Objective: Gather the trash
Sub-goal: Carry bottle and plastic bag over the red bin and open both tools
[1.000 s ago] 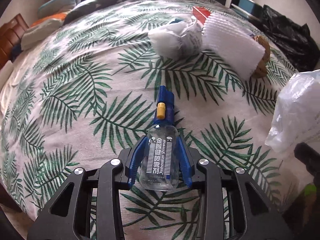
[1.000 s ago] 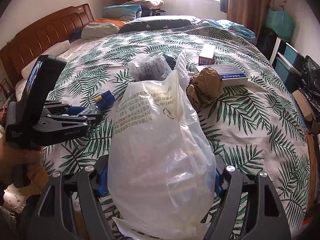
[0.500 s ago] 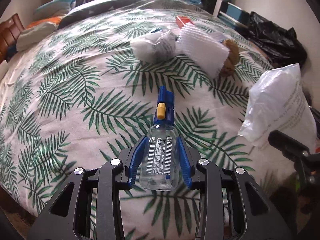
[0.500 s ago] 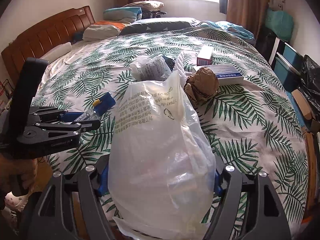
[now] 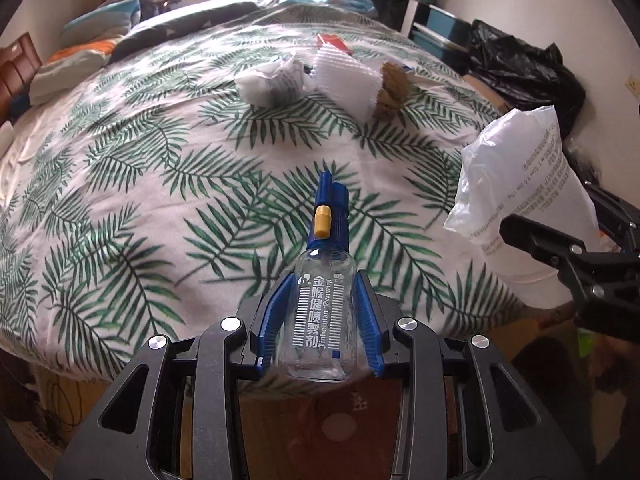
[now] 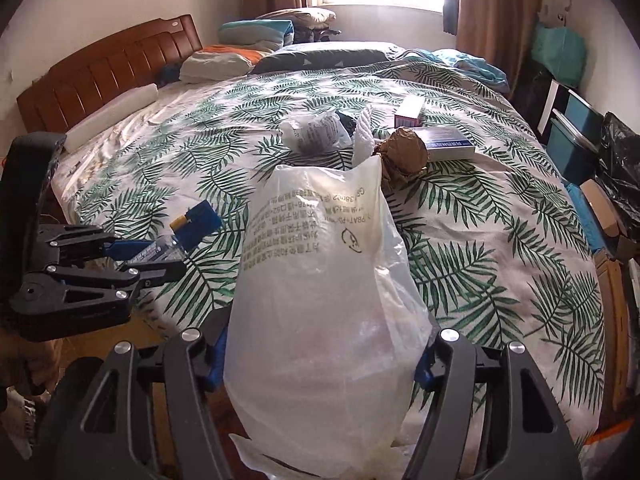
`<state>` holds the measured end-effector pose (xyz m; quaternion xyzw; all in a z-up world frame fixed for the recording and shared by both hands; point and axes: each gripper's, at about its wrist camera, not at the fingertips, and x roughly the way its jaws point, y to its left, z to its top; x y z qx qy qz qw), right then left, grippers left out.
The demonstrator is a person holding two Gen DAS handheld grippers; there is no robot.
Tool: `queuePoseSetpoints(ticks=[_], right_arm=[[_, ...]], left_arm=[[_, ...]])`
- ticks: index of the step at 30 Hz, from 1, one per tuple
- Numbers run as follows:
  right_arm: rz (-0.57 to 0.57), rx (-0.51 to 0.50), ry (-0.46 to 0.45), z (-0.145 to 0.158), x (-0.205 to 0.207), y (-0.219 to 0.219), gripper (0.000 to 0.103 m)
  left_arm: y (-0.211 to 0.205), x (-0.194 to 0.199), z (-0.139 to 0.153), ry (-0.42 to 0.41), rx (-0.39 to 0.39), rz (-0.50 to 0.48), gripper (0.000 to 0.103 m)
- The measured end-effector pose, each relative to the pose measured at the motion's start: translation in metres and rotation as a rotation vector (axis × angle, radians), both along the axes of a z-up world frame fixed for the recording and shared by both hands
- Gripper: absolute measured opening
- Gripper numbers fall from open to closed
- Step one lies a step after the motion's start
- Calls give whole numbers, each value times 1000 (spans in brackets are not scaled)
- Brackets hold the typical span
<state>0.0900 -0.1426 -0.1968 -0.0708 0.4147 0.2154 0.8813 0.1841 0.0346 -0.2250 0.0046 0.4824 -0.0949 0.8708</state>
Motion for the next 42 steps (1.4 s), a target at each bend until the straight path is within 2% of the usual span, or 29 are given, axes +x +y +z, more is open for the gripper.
queuePoseSetpoints(ticks=[5,11,20,23,29,35,42], right_arm=[[-2,22,9,5,-16,-10,66],[23,25,16,11,-56,-17,66],[70,13,82,-7,-120,-19,66],[87,-6,127,-25,-136,-18,66],[121,-60,224,-70,-151,-13,66],[163,-130,347,-128,-158,-1,66],[192,-187,433,-169,-159,8,66]], left_arm=[[-6,-21,4,-2,-2,-13,35],[-17,-59,7,14,-1,-48,35],[-27,-121,-15,93,-3,-78,35],[-30,-136,-30,133,1,-84,35],[-37,-156,-79,256,37,-105,35],[-36,-158,-130,372,60,-105,35],[-39,-158,-175,467,83,-108,35]])
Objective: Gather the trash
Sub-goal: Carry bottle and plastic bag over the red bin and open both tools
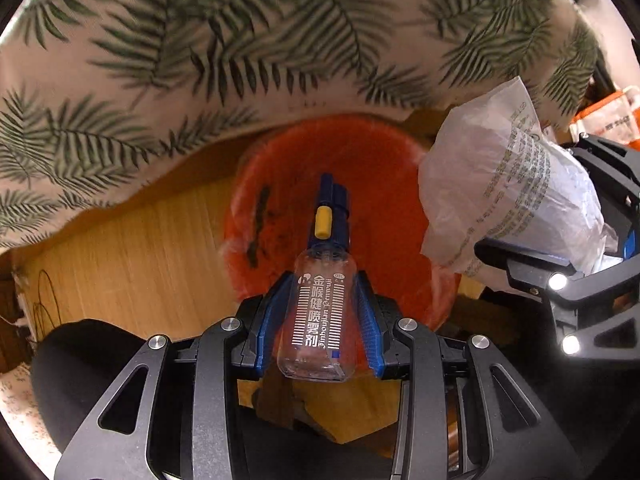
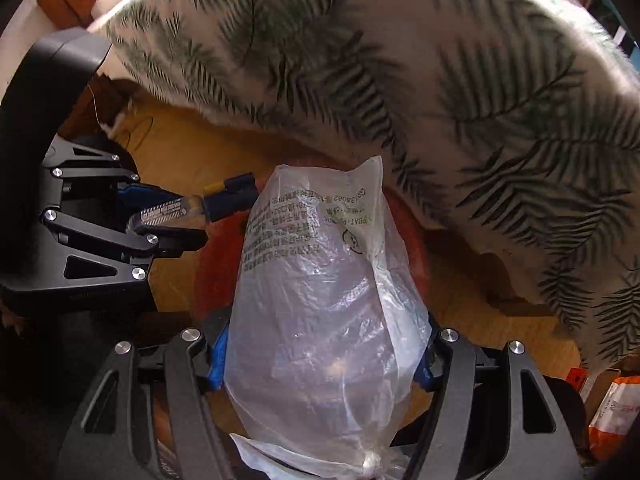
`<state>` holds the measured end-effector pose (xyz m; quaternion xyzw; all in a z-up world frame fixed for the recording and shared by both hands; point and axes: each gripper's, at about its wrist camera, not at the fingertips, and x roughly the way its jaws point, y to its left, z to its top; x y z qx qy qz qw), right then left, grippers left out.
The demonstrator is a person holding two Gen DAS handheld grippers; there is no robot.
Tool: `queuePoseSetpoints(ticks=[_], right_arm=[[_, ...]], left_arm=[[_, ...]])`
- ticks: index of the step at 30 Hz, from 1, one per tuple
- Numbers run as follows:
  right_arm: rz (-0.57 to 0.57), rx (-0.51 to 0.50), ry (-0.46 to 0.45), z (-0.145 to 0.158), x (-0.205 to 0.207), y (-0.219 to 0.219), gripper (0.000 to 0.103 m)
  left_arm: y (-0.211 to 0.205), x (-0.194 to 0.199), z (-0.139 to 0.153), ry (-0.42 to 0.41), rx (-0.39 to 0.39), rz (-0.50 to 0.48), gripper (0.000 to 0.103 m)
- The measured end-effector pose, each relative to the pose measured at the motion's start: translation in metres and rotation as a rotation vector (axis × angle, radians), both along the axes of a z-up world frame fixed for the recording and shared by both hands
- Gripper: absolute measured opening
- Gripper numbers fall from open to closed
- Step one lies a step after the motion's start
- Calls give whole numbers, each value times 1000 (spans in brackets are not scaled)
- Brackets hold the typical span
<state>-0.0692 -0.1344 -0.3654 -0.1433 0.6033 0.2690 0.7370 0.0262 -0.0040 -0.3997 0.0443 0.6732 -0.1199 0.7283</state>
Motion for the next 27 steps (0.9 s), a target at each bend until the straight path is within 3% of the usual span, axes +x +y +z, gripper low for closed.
queuePoseSetpoints(ticks=[13,27], right_arm=[[23,-66,112,-58,17,15,66],[33,-80,180,-81,21,15,67]], left_arm=[[-2,22,-55,120,33,15,35],[-5,31,-70,159,44,22,36]])
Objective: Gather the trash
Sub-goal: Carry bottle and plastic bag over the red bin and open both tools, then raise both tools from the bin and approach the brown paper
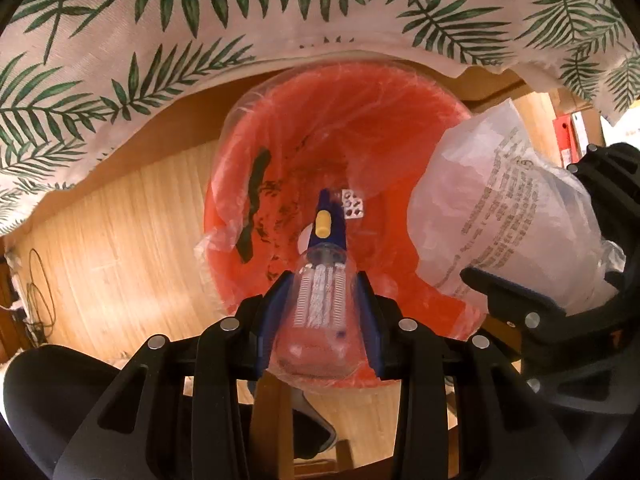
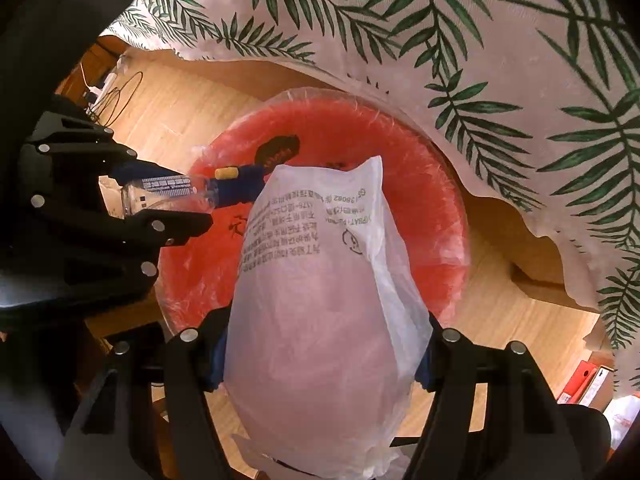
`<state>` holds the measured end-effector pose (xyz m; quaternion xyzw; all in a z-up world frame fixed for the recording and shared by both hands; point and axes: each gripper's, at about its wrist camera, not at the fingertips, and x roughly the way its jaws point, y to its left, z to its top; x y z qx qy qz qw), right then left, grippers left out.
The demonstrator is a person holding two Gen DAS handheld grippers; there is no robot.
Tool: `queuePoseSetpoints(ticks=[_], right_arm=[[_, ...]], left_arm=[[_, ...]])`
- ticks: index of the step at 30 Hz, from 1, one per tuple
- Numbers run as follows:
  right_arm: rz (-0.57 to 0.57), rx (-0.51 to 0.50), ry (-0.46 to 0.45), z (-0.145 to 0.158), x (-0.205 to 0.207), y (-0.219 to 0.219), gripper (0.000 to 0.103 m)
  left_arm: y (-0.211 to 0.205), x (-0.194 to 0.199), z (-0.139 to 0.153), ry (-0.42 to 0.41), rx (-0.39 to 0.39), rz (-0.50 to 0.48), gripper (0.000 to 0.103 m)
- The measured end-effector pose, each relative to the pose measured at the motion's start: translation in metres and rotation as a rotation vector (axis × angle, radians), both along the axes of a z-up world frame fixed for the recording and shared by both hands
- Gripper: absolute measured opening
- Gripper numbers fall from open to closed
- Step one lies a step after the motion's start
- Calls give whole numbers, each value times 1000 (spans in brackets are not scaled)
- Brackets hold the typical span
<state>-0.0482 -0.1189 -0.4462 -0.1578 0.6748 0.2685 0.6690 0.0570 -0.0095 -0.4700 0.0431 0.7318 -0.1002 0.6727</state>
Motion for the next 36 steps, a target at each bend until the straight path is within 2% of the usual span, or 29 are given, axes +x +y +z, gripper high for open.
queuePoseSetpoints(ticks=[5,9,13,15,19,25,29,33,36], right_arm=[[-9,-1,18,-5,2,-1,69],[-5,-4,19,-6,2,0,71],[-4,-8,18,-8,2,2,78],[-3,-10,16,-8,2,2,86],[4,-12,11,-7,1,3,89],[-3,-17,-26,3,1,2,97],[-7,-23,-80,22,0,-3,98],[-55,-24,-177,56,0,-17,98],[-105,-15,-248,83,1,-28,98]], left_arm=[[-2,0,-2,-3,7,-2,44],[-3,0,-2,-11,11,0,45],[-1,0,0,-19,17,7,45],[0,1,2,-23,22,14,45],[4,1,5,-37,32,22,52],[6,2,13,-64,44,35,54],[8,1,32,-132,44,49,62],[16,0,66,-235,33,76,77],[18,1,94,-313,34,75,84]])
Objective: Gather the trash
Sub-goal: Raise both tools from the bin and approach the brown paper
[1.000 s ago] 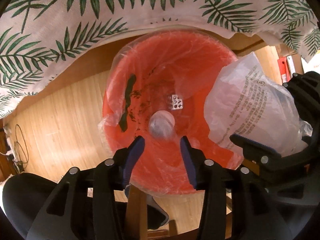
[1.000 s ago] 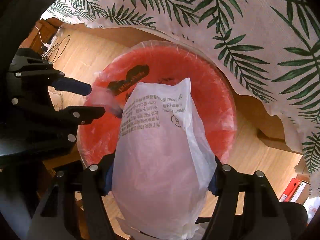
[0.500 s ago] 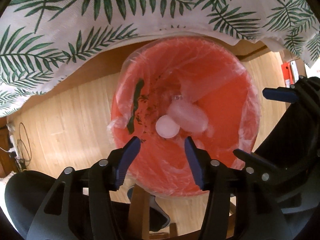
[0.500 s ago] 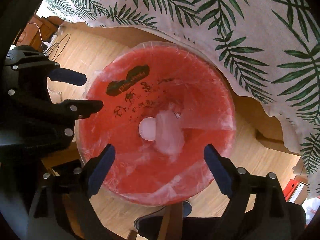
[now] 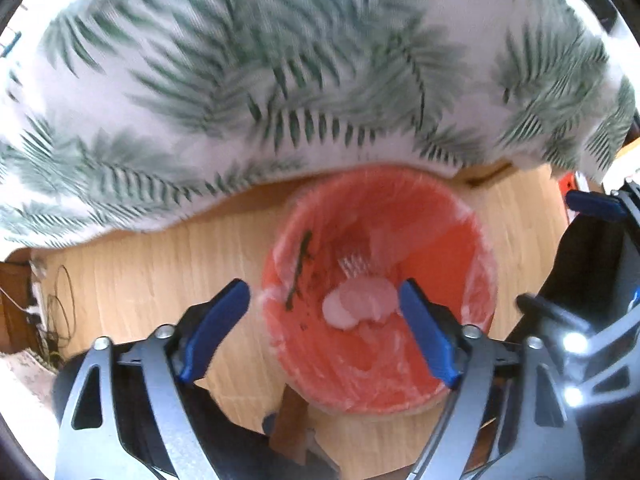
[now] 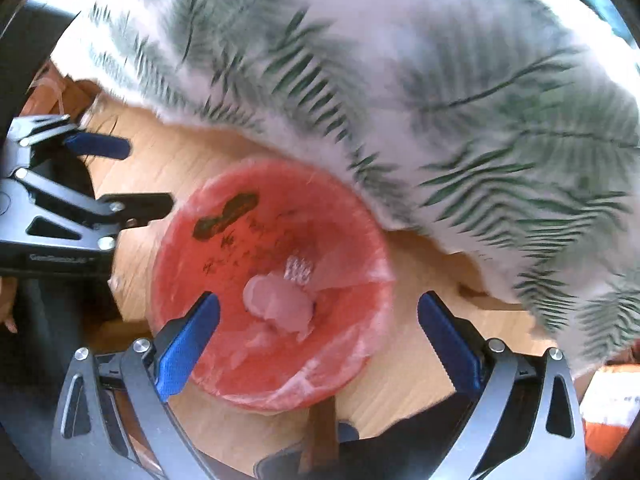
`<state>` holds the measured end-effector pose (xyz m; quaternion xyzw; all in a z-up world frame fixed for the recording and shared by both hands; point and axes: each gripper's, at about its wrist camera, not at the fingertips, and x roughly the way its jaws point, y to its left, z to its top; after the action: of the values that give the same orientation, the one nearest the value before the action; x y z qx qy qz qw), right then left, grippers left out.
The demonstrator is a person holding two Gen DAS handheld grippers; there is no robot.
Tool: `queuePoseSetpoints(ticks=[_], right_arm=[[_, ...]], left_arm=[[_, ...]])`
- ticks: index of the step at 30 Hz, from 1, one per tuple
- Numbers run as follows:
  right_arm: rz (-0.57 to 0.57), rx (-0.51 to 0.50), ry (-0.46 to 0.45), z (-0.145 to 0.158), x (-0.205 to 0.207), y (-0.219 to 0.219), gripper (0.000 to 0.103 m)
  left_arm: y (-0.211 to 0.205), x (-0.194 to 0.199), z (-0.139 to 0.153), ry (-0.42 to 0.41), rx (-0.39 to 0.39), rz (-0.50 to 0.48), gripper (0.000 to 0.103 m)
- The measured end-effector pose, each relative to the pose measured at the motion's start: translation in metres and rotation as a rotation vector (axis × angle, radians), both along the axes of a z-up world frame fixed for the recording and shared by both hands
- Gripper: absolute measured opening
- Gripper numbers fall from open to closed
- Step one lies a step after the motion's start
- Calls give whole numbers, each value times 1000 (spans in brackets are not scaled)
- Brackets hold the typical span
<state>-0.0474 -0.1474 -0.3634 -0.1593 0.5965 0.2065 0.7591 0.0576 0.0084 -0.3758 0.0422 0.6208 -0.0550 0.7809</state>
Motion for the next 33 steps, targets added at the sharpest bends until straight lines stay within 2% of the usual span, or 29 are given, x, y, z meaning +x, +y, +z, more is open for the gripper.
queuePoseSetpoints(ticks=[5,8,12,16,19,23,33], right_arm=[[-43,67,-163,56,3,-16,98],[-60,92,-236,88,12,-23,98],[-83,146,-326,131,34,-32,98],[-90,160,-417,164,67,-32,98],[-100,179,-462,177,98,-35,98],[-112,177,-504,187,140,-30,98],[-220,230,-498,178,268,-22,96]], left_arm=[[-4,6,53,-119,41,-39,87],[-1,16,89,-198,52,-44,97],[13,40,138,-313,8,-12,97],[16,74,169,-384,37,-23,97],[15,103,184,-421,66,-30,97],[13,145,191,-444,84,-23,97],[20,227,185,-454,82,17,97]])
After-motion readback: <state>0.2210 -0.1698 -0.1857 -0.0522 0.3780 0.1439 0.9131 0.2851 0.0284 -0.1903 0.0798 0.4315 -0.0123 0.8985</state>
